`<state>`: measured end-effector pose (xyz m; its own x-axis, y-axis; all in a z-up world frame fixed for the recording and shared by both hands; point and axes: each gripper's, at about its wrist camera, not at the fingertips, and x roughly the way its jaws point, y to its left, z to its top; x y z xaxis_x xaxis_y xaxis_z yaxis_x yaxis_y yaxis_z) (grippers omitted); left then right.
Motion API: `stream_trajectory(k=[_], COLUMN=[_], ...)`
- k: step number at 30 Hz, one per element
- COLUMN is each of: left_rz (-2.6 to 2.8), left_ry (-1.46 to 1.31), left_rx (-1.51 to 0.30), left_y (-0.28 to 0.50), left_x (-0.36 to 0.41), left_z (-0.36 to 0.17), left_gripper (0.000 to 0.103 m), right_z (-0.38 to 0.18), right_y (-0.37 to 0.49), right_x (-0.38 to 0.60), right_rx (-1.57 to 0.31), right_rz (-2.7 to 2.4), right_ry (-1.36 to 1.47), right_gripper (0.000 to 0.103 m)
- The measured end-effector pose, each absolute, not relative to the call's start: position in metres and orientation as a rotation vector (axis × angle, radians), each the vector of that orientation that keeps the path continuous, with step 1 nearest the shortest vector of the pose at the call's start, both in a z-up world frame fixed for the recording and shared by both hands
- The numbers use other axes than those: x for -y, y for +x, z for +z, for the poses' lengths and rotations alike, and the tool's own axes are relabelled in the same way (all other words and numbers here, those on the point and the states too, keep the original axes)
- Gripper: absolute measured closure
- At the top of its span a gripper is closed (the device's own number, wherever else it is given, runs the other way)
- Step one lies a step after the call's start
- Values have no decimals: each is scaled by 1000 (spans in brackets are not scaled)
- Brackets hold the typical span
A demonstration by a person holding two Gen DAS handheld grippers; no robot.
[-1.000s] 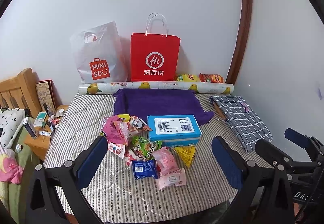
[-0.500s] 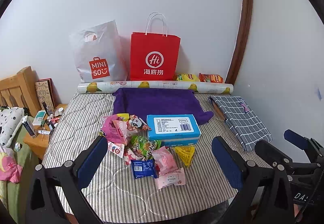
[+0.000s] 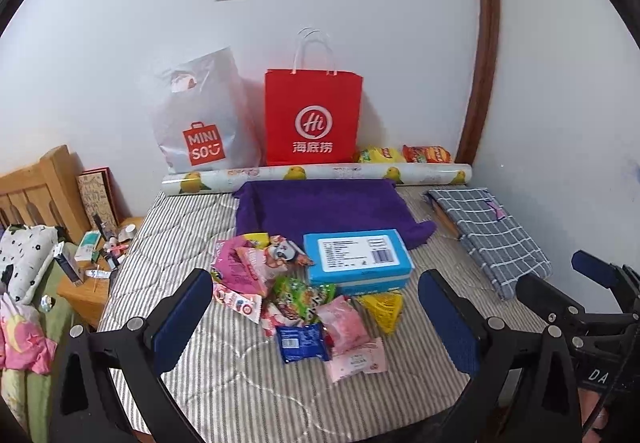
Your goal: Organize snacks
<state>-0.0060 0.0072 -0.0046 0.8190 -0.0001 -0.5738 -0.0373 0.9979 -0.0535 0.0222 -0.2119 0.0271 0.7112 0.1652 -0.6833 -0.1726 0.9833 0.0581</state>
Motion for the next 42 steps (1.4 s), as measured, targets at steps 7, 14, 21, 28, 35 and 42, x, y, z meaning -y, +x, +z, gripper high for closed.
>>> stream_trajectory(k=[7, 14, 21, 28, 35, 42], left_rz=[40, 85, 112, 131, 140, 129], left_ry=[-104, -132, -153, -197, -206, -238], left_rx=[-686, -742, -801, -825, -852, -888], left_y=[17, 34, 54, 67, 78, 85], left_x=[-30, -51, -78, -104, -115, -122], left_z=[-33, -70, -102, -123, -134, -150], left_gripper=[0, 0, 1, 1, 1, 1], right_z=[-15, -75, -119, -149, -174, -183], right_y=[44, 67, 88, 109, 127, 137], right_x=[216, 210, 192, 175, 164, 159], right_rx=[-825, -909, -976, -1003, -1041, -1035], right_rz=[209, 248, 302, 335, 339, 354], right_ry=[44, 67, 90, 114, 134, 127], right_gripper=[1, 18, 19, 19, 31, 48])
